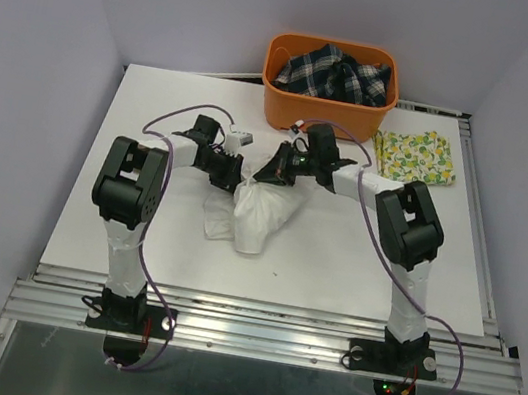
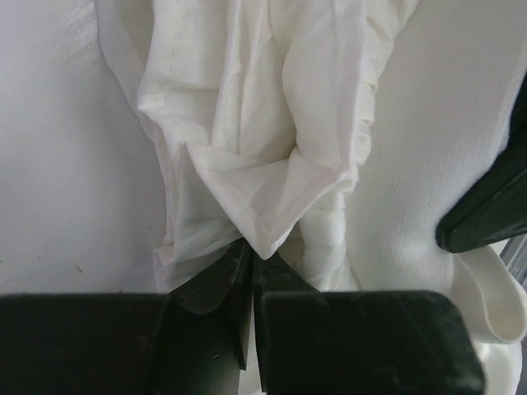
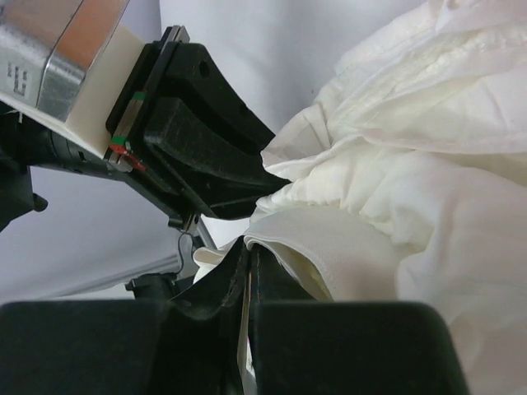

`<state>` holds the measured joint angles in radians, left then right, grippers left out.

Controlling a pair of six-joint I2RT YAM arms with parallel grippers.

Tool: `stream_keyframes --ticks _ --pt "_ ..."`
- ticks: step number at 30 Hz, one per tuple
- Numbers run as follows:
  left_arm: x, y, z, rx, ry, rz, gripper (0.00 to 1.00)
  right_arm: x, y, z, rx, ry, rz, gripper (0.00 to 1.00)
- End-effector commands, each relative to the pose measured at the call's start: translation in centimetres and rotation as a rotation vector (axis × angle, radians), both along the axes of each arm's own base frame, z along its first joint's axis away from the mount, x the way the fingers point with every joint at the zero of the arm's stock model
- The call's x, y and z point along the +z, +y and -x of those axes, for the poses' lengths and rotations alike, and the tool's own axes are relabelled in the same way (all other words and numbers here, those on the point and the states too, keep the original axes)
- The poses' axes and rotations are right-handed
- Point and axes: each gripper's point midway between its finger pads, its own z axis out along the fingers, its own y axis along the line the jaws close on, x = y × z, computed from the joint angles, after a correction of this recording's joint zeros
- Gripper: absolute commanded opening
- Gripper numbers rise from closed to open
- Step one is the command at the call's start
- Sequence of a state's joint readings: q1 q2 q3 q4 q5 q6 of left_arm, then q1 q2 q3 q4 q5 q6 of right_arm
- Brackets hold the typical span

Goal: Fold and stack the skirts
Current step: Fold the skirt

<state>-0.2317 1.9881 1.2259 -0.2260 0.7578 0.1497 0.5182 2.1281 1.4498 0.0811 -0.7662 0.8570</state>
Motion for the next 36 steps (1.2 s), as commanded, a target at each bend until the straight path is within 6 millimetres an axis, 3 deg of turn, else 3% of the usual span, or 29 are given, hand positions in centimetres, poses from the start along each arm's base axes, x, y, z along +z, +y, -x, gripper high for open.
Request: stream_keyframes --ticks 1,4,8,12,14,16,18,20,23,27,31,34,36 --pt "-2.1 1.0 0.4 -0.011 0.022 -0.056 0.16 1.8 1.8 -2.1 0.0 -0.086 -0.042 0.01" --pt "-2.3 1.0 0.5 -0.011 0.025 -0.053 0.15 -1.1 2.4 -2.2 0.011 -0.048 -0.016 0.01" --pt "-2.8 1.1 0.9 -0.009 0.038 -0.055 0.15 -3.2 3.2 -2.4 0.03 -0.041 -0.011 0.01" --pt "-2.1 1.5 0.9 0.004 0.034 -0.046 0.18 -6.9 2.7 -2.5 0.022 -0.05 0.048 0.01" --pt "-0.7 2.4 0.2 0.039 0.008 -0.046 0.22 -9.0 2.3 -1.8 0.026 -0.014 0.073 0.09" --pt "0.6 4.0 -0.7 0.096 -0.013 -0.046 0.28 -10.1 1.9 -1.2 0.031 0.011 0.085 0.25" --pt "2.6 5.1 -1.3 0.129 -0.054 -0.04 0.29 -10.6 1.8 -1.0 0.033 0.016 0.091 0.34" --pt "4.8 6.5 -1.9 0.156 -0.108 -0.044 0.3 -10.8 1.7 -0.8 0.032 0.02 0.093 0.5" --pt "7.0 8.0 -2.3 0.162 -0.172 -0.055 0.3 -10.4 1.8 -0.8 0.039 0.014 0.079 0.61" --pt "9.5 8.7 -2.2 0.162 -0.229 -0.028 0.29 -8.6 2.2 -0.7 0.038 0.023 0.038 0.66" --pt "11.3 7.7 -1.2 0.139 -0.253 0.045 0.29 -3.7 3.0 -0.5 0.066 -0.021 -0.076 0.63" --pt "12.6 6.7 -1.0 0.142 -0.259 0.118 0.27 1.9 3.4 -0.4 0.094 -0.106 -0.175 0.49" --pt "12.9 6.4 -1.1 0.15 -0.253 0.144 0.27 3.9 3.5 -0.1 0.106 -0.116 -0.214 0.42"
